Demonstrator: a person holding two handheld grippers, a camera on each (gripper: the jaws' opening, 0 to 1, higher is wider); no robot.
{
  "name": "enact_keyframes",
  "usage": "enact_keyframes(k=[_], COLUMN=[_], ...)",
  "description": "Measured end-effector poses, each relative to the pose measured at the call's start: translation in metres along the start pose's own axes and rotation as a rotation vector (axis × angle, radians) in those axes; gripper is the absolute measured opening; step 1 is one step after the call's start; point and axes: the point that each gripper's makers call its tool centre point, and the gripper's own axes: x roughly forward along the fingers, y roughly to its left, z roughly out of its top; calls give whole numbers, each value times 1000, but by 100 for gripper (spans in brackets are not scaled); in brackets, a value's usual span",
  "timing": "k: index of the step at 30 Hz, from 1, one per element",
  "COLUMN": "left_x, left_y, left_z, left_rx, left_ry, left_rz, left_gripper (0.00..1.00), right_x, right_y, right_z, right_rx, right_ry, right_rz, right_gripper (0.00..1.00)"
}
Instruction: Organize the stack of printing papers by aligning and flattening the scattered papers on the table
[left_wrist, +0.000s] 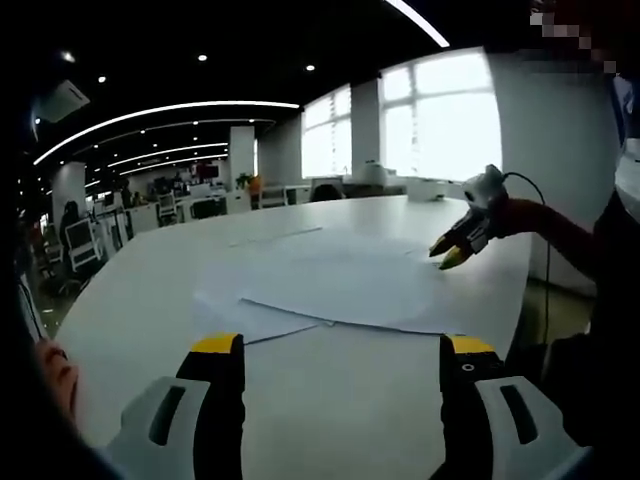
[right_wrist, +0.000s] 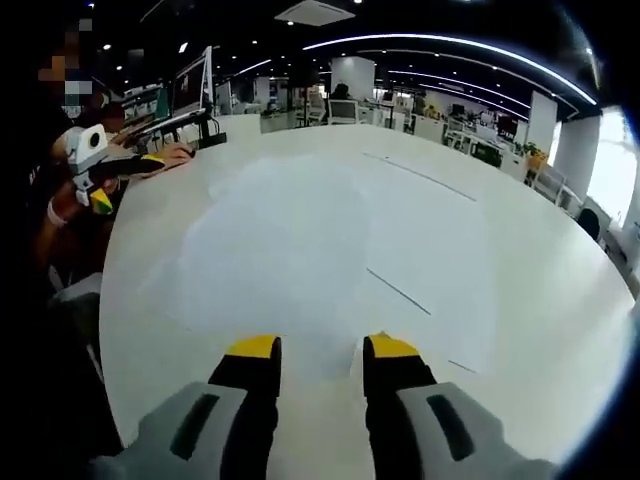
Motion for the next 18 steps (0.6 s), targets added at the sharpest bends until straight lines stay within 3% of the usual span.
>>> enact_keyframes(k=[18], left_x=[-2], left_y=[4], left_z=[-1], left_rx=[1], left_ry=[3], left_rz=[7], left_gripper=[83], right_x=[11], right_y=[-1], right_z=[3], right_rx=[5], right_ry=[17], right_rz=[6], right_gripper=[29])
